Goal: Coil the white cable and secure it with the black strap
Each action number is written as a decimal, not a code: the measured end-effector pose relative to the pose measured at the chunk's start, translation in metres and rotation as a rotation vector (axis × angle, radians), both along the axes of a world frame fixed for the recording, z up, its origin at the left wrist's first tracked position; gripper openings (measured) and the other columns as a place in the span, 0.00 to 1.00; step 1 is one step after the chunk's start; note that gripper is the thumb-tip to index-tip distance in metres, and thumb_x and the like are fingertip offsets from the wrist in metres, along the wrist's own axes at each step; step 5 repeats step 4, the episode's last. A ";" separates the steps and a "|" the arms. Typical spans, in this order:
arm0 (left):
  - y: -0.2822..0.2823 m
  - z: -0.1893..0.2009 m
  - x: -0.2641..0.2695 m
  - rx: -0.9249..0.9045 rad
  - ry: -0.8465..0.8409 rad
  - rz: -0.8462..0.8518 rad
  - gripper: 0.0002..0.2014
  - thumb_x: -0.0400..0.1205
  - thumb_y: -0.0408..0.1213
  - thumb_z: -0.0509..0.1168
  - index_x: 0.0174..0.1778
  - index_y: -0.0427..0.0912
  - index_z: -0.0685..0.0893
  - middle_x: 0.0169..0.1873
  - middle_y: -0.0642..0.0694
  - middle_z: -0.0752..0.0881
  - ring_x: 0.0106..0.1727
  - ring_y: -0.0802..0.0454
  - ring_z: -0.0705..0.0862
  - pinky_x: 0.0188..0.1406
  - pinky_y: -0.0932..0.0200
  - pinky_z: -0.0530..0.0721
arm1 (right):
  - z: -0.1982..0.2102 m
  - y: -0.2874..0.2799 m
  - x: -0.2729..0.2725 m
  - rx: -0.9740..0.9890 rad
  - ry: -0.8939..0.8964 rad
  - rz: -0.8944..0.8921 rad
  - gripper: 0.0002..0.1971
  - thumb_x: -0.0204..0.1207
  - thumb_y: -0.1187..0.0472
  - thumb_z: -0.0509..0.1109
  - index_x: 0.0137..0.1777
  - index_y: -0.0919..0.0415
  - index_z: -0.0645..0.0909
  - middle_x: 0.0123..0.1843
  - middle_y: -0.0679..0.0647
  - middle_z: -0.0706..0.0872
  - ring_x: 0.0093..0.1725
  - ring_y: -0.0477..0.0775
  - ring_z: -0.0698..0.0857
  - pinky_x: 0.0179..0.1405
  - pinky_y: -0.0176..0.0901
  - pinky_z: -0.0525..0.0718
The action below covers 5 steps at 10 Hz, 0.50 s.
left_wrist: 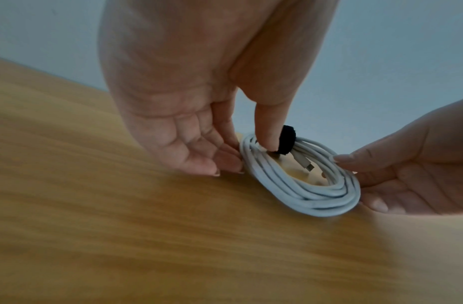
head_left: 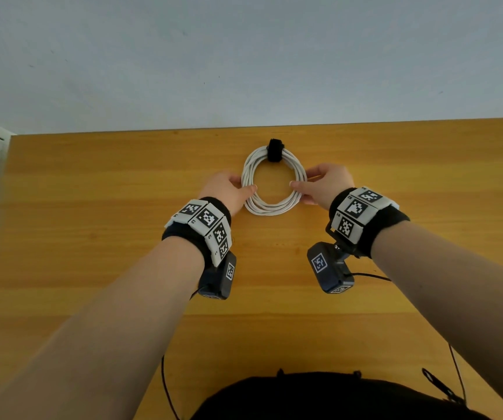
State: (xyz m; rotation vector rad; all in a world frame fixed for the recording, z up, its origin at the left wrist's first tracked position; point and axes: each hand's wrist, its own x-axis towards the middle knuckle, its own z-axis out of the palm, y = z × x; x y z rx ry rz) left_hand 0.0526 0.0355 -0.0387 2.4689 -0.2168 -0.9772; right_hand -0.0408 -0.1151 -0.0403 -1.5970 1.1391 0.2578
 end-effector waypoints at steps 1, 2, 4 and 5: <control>0.002 0.001 -0.001 -0.012 -0.024 0.029 0.22 0.79 0.50 0.66 0.67 0.44 0.78 0.63 0.45 0.83 0.60 0.46 0.83 0.55 0.54 0.80 | 0.002 0.001 -0.003 -0.019 0.008 0.009 0.17 0.69 0.58 0.78 0.54 0.62 0.80 0.40 0.54 0.86 0.48 0.59 0.91 0.53 0.54 0.89; 0.004 0.008 -0.003 -0.028 -0.045 0.046 0.21 0.80 0.48 0.65 0.67 0.43 0.78 0.63 0.44 0.83 0.59 0.46 0.83 0.51 0.56 0.78 | 0.008 0.002 -0.007 -0.050 0.020 0.014 0.19 0.70 0.57 0.77 0.59 0.63 0.80 0.47 0.57 0.88 0.48 0.58 0.91 0.54 0.54 0.88; 0.008 0.022 -0.010 -0.063 -0.085 0.028 0.19 0.82 0.46 0.63 0.67 0.42 0.77 0.62 0.44 0.82 0.56 0.49 0.82 0.49 0.59 0.76 | 0.017 0.003 -0.018 -0.145 0.012 0.032 0.15 0.73 0.56 0.74 0.58 0.60 0.80 0.35 0.50 0.84 0.45 0.54 0.90 0.55 0.54 0.88; 0.008 0.022 -0.010 -0.063 -0.085 0.028 0.19 0.82 0.46 0.63 0.67 0.42 0.77 0.62 0.44 0.82 0.56 0.49 0.82 0.49 0.59 0.76 | 0.017 0.003 -0.018 -0.145 0.012 0.032 0.15 0.73 0.56 0.74 0.58 0.60 0.80 0.35 0.50 0.84 0.45 0.54 0.90 0.55 0.54 0.88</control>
